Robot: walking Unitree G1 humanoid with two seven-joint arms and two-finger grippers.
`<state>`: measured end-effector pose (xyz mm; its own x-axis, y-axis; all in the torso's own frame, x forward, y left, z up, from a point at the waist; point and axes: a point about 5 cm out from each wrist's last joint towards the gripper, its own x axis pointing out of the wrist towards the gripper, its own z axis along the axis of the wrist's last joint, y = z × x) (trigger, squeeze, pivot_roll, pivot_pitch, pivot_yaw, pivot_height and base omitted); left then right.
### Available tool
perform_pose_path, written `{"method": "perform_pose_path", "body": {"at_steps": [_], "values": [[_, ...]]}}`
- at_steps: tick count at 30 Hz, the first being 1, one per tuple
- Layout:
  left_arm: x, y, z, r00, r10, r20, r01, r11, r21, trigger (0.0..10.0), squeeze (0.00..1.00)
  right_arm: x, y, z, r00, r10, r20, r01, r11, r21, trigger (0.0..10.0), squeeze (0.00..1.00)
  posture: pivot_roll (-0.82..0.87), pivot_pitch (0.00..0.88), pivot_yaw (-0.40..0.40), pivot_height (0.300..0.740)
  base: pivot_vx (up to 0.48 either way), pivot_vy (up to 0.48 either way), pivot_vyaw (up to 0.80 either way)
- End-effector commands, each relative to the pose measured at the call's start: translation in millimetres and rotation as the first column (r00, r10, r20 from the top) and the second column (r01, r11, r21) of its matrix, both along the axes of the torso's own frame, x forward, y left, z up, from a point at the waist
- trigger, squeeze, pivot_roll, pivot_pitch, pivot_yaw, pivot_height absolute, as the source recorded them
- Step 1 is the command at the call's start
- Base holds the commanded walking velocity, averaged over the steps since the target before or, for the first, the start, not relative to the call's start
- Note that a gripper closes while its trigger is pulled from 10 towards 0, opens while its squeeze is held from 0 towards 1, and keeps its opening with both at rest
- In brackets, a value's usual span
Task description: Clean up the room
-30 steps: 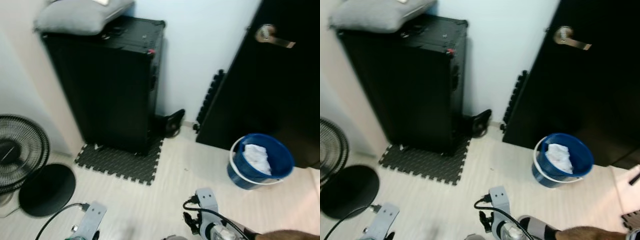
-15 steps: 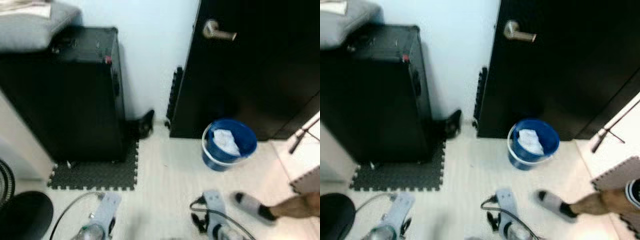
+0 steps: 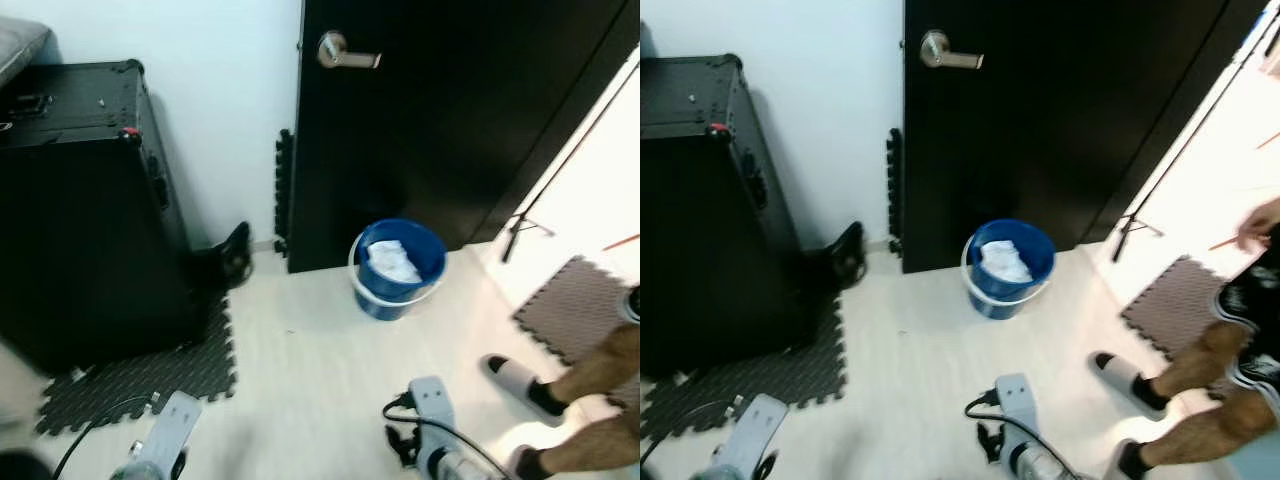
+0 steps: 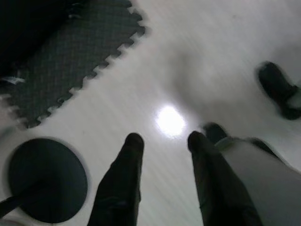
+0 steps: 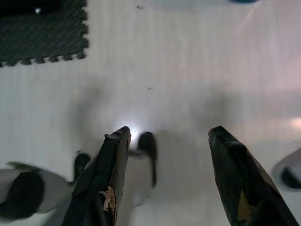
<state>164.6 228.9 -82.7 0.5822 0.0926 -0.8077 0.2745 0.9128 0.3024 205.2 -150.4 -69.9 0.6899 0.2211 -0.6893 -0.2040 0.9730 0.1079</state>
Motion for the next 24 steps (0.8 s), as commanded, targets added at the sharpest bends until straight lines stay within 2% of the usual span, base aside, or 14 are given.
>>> {"method": "perform_pose_path", "body": {"at_steps": [1,5,8,9,11,24], "values": [[3.0,-5.9,0,1.000,-0.010,0.004,0.010,1.000,-0.003,10.0,0.00,-3.8,-5.0,-2,1.000,-0.013,-0.017,0.013,1.000,-0.006,10.0,0.00,-0.05,0.000,0.019,0.740,0.000,0.000,-0.80],[6.4,-13.9,-1,1.000,-0.022,0.008,0.022,1.000,-0.005,10.0,0.00,-3.9,-4.8,-2,1.000,-0.014,-0.018,0.014,1.000,-0.007,10.0,0.00,-0.06,0.000,0.021,0.740,0.000,0.000,-0.80],[17.0,-35.6,0,0.999,-0.045,0.026,0.045,0.999,-0.013,10.0,0.00,-3.7,-5.0,-2,1.000,-0.014,-0.018,0.014,1.000,-0.008,10.0,0.00,-0.06,0.000,0.021,0.740,0.000,0.000,-0.80],[17.0,-35.6,0,0.999,-0.045,0.026,0.045,0.999,-0.013,10.0,0.00,-3.7,-5.0,-2,1.000,-0.014,-0.018,0.014,1.000,-0.008,10.0,0.00,-0.06,0.000,0.021,0.740,0.000,0.000,-0.80],[27.0,-56.7,2,0.997,-0.062,0.045,0.063,0.998,-0.025,10.0,0.00,-3.4,-5.3,-2,1.000,-0.014,-0.018,0.014,1.000,-0.009,10.0,0.00,-0.06,0.000,0.021,0.740,0.000,0.000,-0.80],[31.5,-54.6,5,0.996,-0.057,0.061,0.059,0.998,-0.030,10.0,0.00,-3.5,-5.1,-2,1.000,-0.012,-0.019,0.012,1.000,-0.010,10.0,0.00,-0.05,0.000,0.019,0.740,0.000,0.000,-0.80]]}}
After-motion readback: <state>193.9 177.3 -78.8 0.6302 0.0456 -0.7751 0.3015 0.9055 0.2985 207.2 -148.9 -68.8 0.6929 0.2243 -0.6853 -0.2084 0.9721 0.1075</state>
